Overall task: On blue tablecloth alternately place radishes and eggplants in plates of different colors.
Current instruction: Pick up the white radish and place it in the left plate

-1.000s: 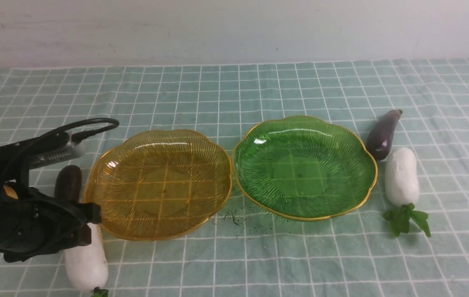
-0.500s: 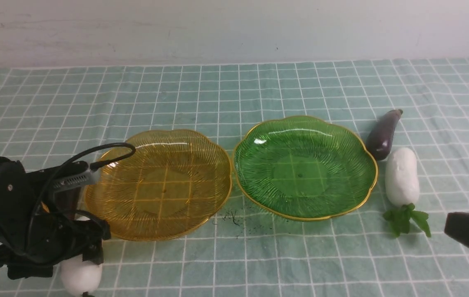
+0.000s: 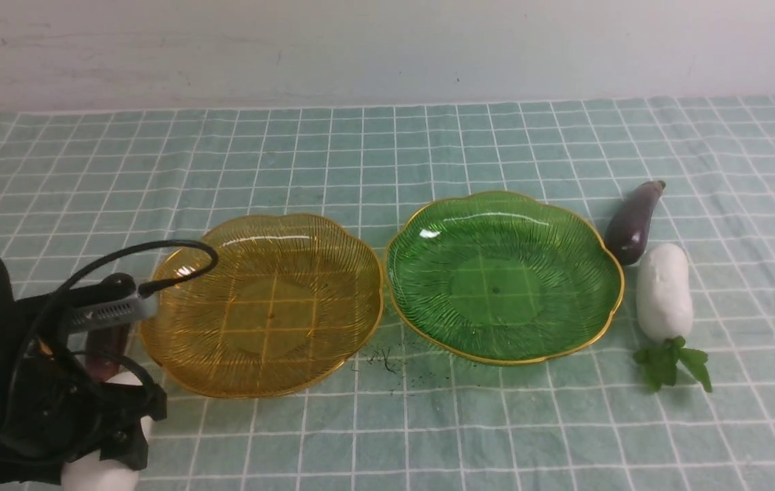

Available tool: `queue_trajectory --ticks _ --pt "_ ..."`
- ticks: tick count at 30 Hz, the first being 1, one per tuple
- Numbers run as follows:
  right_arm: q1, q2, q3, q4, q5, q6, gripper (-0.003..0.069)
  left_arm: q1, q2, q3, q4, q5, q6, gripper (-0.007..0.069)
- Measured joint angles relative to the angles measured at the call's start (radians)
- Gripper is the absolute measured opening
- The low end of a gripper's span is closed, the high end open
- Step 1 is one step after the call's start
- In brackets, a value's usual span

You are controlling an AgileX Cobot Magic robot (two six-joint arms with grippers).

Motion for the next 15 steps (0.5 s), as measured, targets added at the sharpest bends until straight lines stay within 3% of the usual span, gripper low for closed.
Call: queue_trajectory --ticks 3,8,14,15 --pt "0.0 0.088 -0.054 -0.074 0.007 0.046 0.0005 0.0 -0.091 -0.014 -0.111 0.019 0.091 0.0435" --pt "-0.05 0.311 -0.174 -0.074 0.008 0.065 0.0044 0.0 -0.148 -0.141 -0.314 0.053 0.257 0.0435" --pt "-0.078 0.465 -0.256 -0.013 0.004 0.065 0.0127 0.0 -0.072 -0.257 -0.33 0.046 0.289 0.0435" --pt "-0.079 0.514 -0.278 0.012 -0.004 0.064 0.0168 0.0 -0.029 -0.293 -0.33 0.039 0.31 0.0435"
